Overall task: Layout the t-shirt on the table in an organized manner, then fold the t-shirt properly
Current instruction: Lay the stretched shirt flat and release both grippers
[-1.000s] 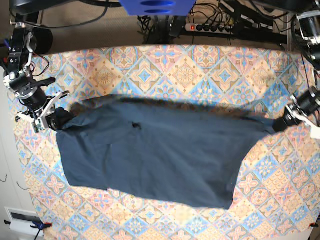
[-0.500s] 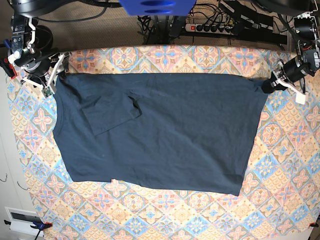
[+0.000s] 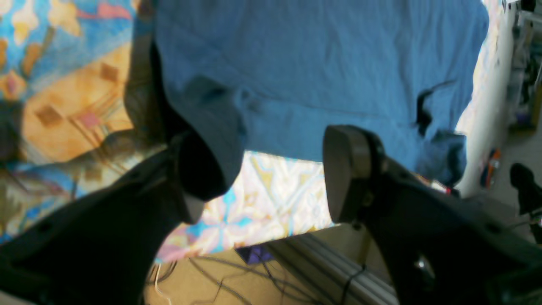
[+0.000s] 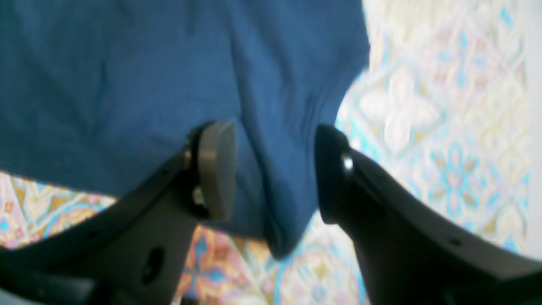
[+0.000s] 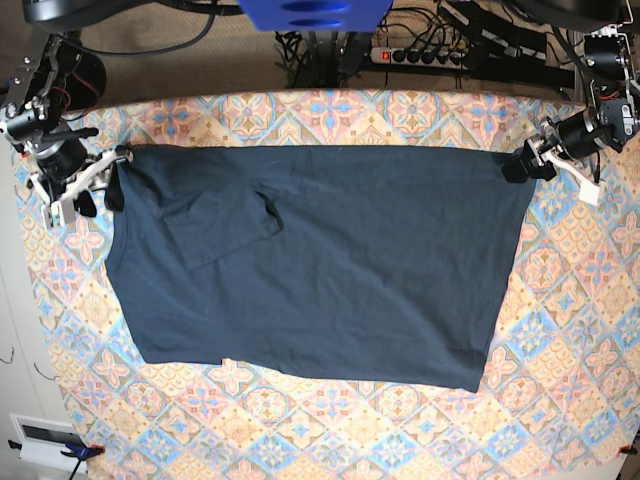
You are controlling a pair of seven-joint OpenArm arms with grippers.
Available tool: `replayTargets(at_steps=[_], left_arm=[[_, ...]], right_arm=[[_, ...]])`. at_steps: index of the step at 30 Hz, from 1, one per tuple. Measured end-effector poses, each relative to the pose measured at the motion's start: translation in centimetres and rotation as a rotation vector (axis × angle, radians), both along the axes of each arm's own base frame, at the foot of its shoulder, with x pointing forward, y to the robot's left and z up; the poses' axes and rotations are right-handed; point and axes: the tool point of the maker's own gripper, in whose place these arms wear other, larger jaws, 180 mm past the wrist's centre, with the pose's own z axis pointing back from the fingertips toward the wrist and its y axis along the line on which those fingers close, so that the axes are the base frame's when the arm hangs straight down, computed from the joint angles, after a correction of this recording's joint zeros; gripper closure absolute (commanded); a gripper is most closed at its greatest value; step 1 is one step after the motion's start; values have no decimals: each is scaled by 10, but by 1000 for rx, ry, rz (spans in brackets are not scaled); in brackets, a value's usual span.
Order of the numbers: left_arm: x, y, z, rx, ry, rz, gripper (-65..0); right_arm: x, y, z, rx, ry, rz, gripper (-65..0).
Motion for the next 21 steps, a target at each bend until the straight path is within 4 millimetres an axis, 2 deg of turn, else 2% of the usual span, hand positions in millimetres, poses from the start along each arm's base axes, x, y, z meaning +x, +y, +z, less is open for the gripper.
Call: replayTargets(at_steps=[3, 5, 7, 8, 11, 15, 17, 19, 21], left_arm=[[6, 12, 9, 5, -38, 47, -406], [6, 24, 15, 4, -67, 102, -406], [5, 31, 18, 10, -75, 130, -406], [5, 34, 19, 13, -77, 137, -406], [7, 36, 22, 17, -88, 143, -406], [6, 38, 21, 16, -88, 150, -406], [5, 49, 27, 28, -106, 185, -406], [5, 67, 38, 51, -138, 240, -406], [3, 75, 39, 62, -144, 267, -406]], right_arm=[[16, 22, -2, 24, 1, 52, -285], [38, 37, 13, 34, -64, 97, -285], [48, 44, 18, -3, -94, 130, -285], [47, 47, 14, -16, -84, 142, -285], [31, 41, -24, -120, 60, 147, -285], [48, 48, -20, -118, 16, 165, -285], [46, 47, -31, -101, 47, 165, -285], [33, 38, -55, -101, 135, 139, -285], [26, 31, -69, -107, 187, 121, -285]])
